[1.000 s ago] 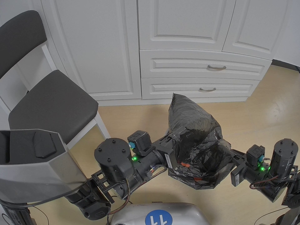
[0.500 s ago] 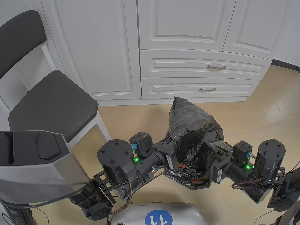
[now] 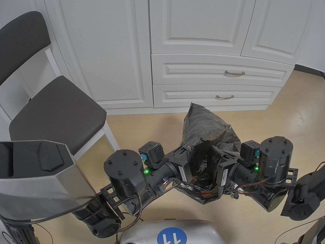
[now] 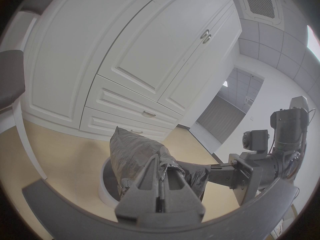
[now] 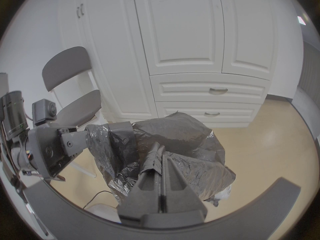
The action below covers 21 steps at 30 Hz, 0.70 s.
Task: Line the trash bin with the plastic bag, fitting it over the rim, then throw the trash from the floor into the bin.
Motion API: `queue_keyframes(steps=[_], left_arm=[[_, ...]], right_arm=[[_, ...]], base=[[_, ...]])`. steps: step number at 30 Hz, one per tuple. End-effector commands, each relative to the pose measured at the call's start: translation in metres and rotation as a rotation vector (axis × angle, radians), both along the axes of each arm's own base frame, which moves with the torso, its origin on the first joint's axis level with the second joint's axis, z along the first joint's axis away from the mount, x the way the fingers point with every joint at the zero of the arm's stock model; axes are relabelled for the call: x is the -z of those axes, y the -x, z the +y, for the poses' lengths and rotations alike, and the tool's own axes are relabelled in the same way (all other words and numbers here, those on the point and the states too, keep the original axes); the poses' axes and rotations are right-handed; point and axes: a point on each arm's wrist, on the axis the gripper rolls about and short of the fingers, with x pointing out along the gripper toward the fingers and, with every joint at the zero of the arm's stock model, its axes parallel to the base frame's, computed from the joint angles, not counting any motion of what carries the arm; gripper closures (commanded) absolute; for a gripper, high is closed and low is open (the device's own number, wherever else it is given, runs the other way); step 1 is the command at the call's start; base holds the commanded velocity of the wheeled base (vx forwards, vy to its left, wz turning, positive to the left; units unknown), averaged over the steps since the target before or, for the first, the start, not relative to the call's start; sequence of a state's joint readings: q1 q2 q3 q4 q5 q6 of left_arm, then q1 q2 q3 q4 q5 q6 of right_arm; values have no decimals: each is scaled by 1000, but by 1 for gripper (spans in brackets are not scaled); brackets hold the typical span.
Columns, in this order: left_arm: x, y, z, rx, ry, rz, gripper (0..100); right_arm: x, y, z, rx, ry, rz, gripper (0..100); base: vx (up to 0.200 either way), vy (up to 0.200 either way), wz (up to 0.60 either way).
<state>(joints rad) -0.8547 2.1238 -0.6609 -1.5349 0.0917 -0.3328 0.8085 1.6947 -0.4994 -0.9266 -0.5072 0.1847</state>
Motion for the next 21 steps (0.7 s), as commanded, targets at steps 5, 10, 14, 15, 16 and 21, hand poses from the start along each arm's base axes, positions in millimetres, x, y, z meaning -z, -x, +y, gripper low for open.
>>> queue_keyframes(steps=[5, 10, 14, 15, 16, 21], left_arm=[[-1, -1, 1, -4, 4, -3, 100], [0, 0, 1, -4, 0, 0, 100], [0, 0, 1, -5, 0, 0, 100], [0, 0, 1, -4, 0, 0, 100], [0, 0, 1, -2, 0, 0, 100], [1, 1, -1, 2, -2, 2, 100]], right_arm=[[-54, -15, 15, 107, -236, 128, 100], [-73, -20, 20, 155, -331, 192, 100], [-77, -23, 23, 177, -353, 196, 100], [-77, -23, 24, 176, -356, 197, 100], [-76, -23, 25, 175, -355, 198, 100], [-72, -24, 27, 175, -347, 207, 100]], base=[[0, 0, 0], [0, 0, 0], [0, 0, 0], [0, 0, 0], [0, 0, 0], [0, 0, 0]])
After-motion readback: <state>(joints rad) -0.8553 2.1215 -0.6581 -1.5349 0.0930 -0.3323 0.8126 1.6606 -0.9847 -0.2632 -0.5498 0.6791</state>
